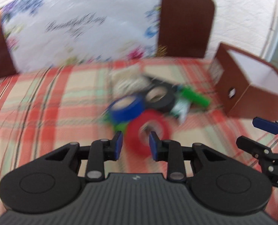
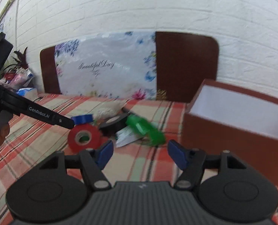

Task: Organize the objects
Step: 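Move the left gripper back over the table toward the red tape roll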

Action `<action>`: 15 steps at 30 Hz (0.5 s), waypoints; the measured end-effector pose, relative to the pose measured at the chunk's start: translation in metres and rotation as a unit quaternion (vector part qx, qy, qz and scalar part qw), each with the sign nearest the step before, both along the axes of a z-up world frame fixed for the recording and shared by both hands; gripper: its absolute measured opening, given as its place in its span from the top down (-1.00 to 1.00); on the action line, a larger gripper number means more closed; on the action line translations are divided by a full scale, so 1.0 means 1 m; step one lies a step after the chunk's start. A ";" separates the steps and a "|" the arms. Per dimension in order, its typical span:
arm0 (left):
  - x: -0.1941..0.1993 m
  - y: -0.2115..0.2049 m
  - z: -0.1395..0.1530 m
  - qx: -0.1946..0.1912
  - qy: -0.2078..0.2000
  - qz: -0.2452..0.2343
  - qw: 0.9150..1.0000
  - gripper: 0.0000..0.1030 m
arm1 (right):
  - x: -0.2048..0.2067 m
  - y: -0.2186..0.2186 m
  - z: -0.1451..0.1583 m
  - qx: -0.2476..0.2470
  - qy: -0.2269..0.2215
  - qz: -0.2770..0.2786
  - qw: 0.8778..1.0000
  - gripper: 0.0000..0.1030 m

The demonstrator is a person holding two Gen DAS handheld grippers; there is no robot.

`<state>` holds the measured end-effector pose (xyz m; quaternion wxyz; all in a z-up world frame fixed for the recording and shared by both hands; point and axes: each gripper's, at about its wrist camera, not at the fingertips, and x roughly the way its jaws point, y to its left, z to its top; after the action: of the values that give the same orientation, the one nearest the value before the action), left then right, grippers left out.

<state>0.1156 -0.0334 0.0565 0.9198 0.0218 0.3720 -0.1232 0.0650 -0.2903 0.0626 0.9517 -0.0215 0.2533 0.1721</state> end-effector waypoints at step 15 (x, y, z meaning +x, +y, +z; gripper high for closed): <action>-0.013 0.084 -0.050 -0.089 0.008 0.066 0.994 0.36 | 0.056 0.126 -0.043 -0.064 0.059 0.059 0.994 -0.57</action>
<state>0.1027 0.0507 0.0061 0.9211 -0.0860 0.3676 -0.0948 0.1211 -0.1642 0.0200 0.9199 -0.0874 0.3178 0.2124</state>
